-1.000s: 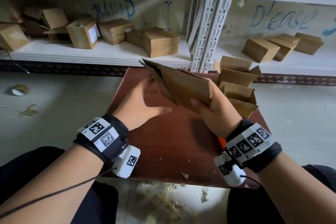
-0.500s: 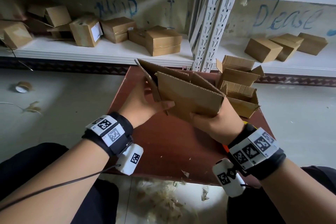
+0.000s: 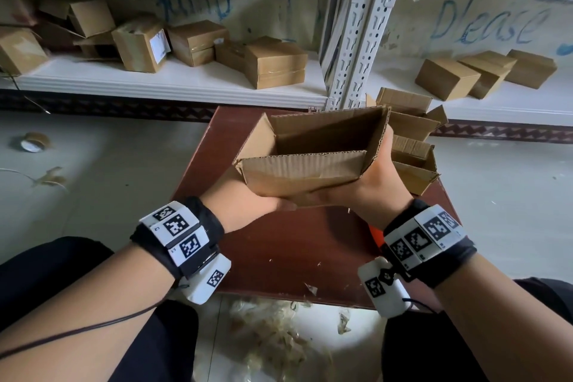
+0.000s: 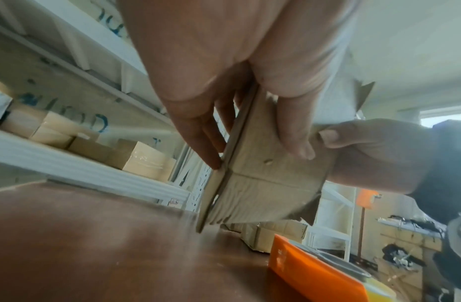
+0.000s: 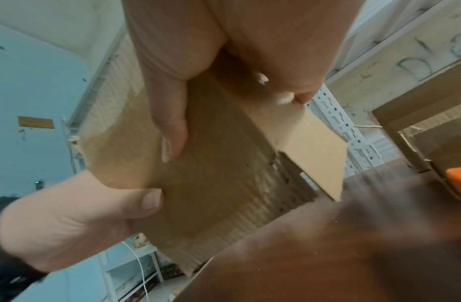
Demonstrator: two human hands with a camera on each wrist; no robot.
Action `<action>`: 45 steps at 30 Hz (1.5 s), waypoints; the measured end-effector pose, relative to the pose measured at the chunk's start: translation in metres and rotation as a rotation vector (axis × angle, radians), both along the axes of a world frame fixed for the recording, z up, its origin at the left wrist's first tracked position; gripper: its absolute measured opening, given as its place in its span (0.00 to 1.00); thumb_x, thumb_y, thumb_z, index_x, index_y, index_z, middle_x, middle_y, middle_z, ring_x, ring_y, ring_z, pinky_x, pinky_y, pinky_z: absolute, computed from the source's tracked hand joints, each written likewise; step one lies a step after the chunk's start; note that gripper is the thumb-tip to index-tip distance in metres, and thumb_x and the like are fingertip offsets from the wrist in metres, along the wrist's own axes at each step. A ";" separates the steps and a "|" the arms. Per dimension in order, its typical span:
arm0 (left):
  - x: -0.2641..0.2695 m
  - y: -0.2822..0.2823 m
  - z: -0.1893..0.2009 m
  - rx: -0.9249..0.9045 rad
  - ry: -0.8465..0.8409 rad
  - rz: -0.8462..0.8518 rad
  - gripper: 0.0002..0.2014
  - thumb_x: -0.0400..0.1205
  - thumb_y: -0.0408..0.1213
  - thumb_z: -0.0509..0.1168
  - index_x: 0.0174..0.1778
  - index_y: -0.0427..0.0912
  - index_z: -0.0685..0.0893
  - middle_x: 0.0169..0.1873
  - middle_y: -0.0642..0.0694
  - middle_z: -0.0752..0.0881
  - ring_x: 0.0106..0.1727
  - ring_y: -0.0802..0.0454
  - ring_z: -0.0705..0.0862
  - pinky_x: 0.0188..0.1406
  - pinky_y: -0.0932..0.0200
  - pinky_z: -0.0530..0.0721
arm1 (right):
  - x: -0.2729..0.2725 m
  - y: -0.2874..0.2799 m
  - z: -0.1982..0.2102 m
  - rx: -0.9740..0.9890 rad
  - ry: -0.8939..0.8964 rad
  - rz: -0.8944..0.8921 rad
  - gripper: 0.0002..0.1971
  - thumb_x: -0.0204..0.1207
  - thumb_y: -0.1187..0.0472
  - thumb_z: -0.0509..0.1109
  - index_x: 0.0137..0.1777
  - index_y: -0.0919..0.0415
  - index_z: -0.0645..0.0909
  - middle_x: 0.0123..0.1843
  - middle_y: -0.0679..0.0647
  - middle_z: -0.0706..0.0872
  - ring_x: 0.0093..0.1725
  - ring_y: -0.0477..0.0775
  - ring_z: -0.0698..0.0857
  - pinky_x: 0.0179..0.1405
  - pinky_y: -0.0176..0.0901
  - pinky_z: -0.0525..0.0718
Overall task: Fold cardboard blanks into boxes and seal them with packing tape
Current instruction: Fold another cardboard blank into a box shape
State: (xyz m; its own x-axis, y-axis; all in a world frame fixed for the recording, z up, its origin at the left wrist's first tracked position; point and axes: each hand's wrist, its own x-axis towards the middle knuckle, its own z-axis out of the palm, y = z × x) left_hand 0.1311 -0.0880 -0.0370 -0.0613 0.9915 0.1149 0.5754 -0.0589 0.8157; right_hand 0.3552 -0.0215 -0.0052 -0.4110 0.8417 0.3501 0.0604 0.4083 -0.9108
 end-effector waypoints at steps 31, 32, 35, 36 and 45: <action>0.007 -0.005 0.029 0.057 -0.895 -0.073 0.49 0.66 0.67 0.80 0.77 0.37 0.80 0.71 0.34 0.86 0.76 0.38 0.83 0.80 0.36 0.77 | -0.019 -0.004 -0.002 -0.228 0.055 0.061 0.47 0.69 0.48 0.89 0.82 0.67 0.73 0.73 0.61 0.87 0.74 0.63 0.86 0.76 0.69 0.82; 0.009 -0.005 0.035 0.044 -1.012 -0.059 0.51 0.66 0.68 0.78 0.80 0.40 0.77 0.72 0.36 0.85 0.76 0.40 0.82 0.79 0.39 0.78 | -0.019 -0.005 -0.002 -0.251 0.079 0.053 0.49 0.69 0.44 0.88 0.84 0.64 0.71 0.76 0.62 0.85 0.77 0.65 0.83 0.78 0.71 0.79; 0.012 -0.002 0.042 0.016 -1.221 -0.004 0.53 0.65 0.70 0.79 0.83 0.44 0.76 0.75 0.38 0.84 0.78 0.42 0.81 0.83 0.42 0.74 | -0.022 -0.008 -0.005 -0.372 0.161 0.084 0.55 0.71 0.29 0.80 0.89 0.60 0.65 0.80 0.62 0.81 0.82 0.66 0.77 0.84 0.77 0.69; 0.012 -0.002 0.041 0.010 -1.232 0.016 0.50 0.68 0.70 0.78 0.83 0.46 0.77 0.75 0.38 0.84 0.78 0.43 0.81 0.84 0.42 0.71 | -0.023 -0.009 -0.005 -0.422 0.177 0.093 0.57 0.69 0.25 0.77 0.90 0.59 0.64 0.80 0.61 0.82 0.83 0.64 0.77 0.85 0.76 0.66; 0.011 -0.004 0.033 0.012 -1.194 0.043 0.39 0.77 0.52 0.72 0.82 0.35 0.76 0.77 0.26 0.78 0.79 0.27 0.76 0.83 0.32 0.72 | -0.029 -0.030 0.013 -0.384 0.347 0.049 0.54 0.61 0.18 0.75 0.77 0.59 0.82 0.68 0.63 0.90 0.69 0.67 0.89 0.74 0.71 0.81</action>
